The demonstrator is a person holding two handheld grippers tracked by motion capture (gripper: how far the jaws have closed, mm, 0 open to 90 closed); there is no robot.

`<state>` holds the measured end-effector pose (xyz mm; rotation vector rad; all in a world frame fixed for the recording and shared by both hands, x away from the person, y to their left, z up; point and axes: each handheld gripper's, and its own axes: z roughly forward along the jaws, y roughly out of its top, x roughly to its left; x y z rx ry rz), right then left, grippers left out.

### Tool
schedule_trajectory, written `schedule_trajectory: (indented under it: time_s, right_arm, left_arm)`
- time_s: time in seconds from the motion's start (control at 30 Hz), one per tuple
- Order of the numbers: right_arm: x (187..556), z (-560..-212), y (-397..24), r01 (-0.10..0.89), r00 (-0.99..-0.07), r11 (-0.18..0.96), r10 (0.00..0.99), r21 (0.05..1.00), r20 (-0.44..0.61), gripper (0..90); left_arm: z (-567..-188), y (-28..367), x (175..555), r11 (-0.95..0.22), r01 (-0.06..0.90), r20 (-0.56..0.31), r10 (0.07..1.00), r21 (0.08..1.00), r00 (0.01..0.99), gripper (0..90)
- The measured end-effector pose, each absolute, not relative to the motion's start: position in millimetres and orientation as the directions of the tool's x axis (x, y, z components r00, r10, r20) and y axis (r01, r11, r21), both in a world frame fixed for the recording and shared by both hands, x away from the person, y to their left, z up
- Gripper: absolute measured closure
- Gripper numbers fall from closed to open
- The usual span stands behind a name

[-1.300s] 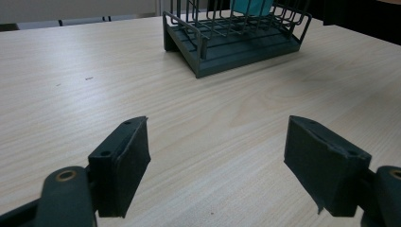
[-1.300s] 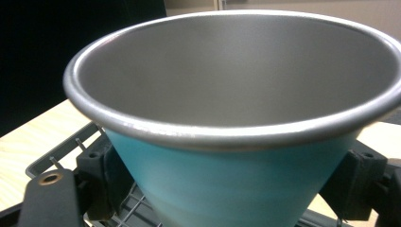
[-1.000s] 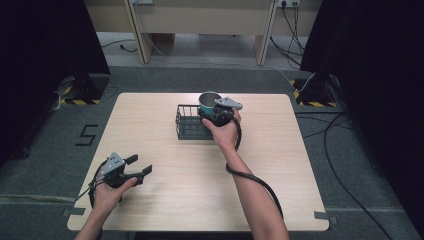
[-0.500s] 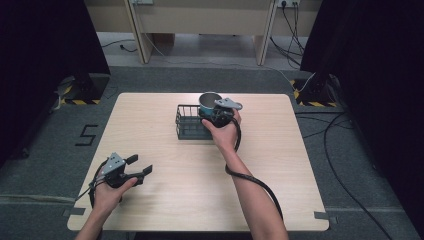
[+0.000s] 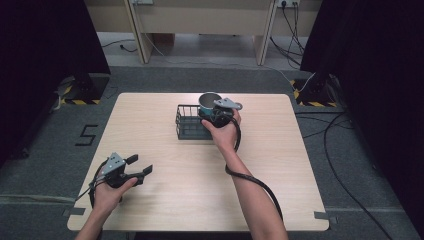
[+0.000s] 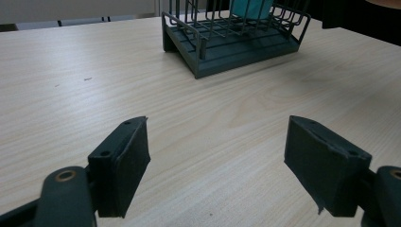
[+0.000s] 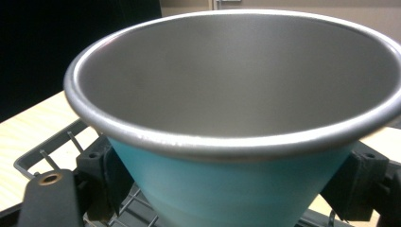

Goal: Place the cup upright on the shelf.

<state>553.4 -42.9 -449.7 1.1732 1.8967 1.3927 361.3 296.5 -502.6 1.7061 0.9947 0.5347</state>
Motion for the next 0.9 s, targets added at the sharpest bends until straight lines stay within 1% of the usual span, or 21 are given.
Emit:
schedule_trajectory:
  time_s: [0.43,0.5,0.9]
  right_arm:
    - [550.1,-449.3,-41.7,0.34,-0.503,0.13,0.862,0.931,0.063,16.0]
    - [549.4,-449.1,-41.0,0.339,-0.509,0.151,0.859,0.929,0.047,15.7]
    - [545.9,-446.2,-43.4,0.36,-0.513,0.154,0.856,0.92,0.058,14.5]
  left_arm:
    - [-502.5,296.3,361.2,-0.113,0.357,-0.114,0.823,0.927,0.557,22.0]
    - [-502.7,296.4,361.3,-0.114,0.358,-0.114,0.823,0.927,0.557,22.0]
    - [-502.7,295.9,361.2,-0.114,0.359,-0.114,0.823,0.926,0.557,22.1]
